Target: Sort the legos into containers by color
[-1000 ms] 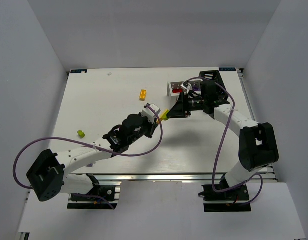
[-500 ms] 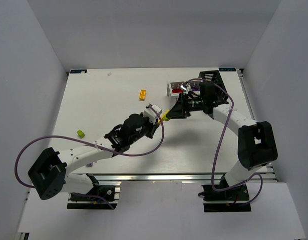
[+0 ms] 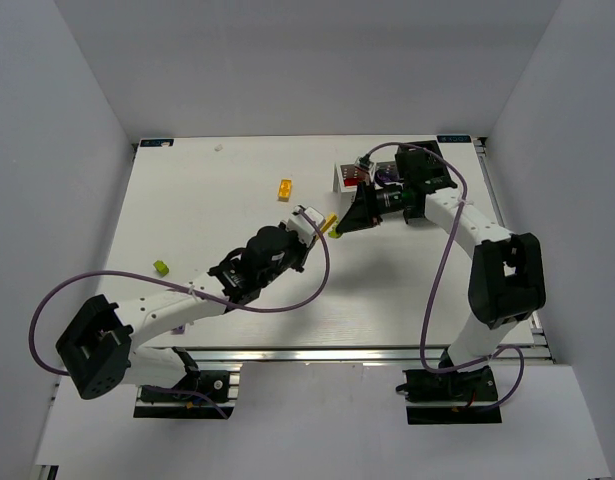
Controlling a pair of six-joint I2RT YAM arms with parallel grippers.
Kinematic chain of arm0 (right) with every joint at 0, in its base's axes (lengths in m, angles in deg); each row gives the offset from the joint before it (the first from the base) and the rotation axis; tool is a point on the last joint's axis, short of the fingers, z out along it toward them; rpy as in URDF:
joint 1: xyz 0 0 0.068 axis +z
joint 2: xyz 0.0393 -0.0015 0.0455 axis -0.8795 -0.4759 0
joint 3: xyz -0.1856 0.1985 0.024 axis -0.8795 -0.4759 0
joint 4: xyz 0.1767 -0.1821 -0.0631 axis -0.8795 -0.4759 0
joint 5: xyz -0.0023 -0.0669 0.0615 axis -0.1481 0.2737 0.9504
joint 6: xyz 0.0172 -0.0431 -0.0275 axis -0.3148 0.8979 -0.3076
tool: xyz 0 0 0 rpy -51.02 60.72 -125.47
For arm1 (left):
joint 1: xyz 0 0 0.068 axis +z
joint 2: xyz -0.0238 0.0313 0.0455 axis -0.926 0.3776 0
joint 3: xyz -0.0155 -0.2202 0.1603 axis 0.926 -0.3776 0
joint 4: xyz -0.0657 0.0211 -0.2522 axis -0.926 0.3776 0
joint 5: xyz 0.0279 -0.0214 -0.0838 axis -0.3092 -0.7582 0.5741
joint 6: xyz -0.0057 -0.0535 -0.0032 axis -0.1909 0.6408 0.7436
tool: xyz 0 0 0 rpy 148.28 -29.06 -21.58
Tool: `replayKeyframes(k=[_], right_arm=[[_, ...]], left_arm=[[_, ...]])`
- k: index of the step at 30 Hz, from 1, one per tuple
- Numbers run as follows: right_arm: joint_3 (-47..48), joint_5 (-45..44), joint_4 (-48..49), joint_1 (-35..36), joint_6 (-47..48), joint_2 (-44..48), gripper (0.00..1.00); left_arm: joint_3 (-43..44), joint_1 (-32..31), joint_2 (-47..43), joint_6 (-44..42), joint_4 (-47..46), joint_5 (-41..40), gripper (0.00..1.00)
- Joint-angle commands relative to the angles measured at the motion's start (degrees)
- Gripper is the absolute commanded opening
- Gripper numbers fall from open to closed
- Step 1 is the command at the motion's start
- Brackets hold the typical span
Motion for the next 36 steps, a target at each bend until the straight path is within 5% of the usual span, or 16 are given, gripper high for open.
replayKeyframes(k=[1, 8, 12, 22, 36], right_arm=[[3.37, 3.60, -15.99, -1.61, 17.61, 0.20, 0.00], [6.18, 1.24, -27.78, -2.22, 28.52, -0.69, 0.00], [5.23, -6.04, -24.20, -4.24, 27.66, 4.82, 0.00], [-4.54, -51.13, 4.91, -8.81, 19.65, 27.61, 0.00], [8.11, -68.46, 2.80, -13.82, 17.36, 8.65, 0.00]], left_arm=[[2.57, 0.89, -0.96, -4.13, 1.45, -5.03, 0.00], [2.57, 0.89, -2.45, -5.62, 0.93, -6.26, 0.00], [2.48, 0.89, -3.51, -4.92, 0.93, -5.74, 0.00], [2.31, 0.89, -7.73, 3.52, 4.53, 4.46, 0.00], [-0.42, 0.89, -15.20, 0.44, 6.64, 4.90, 0.00]])
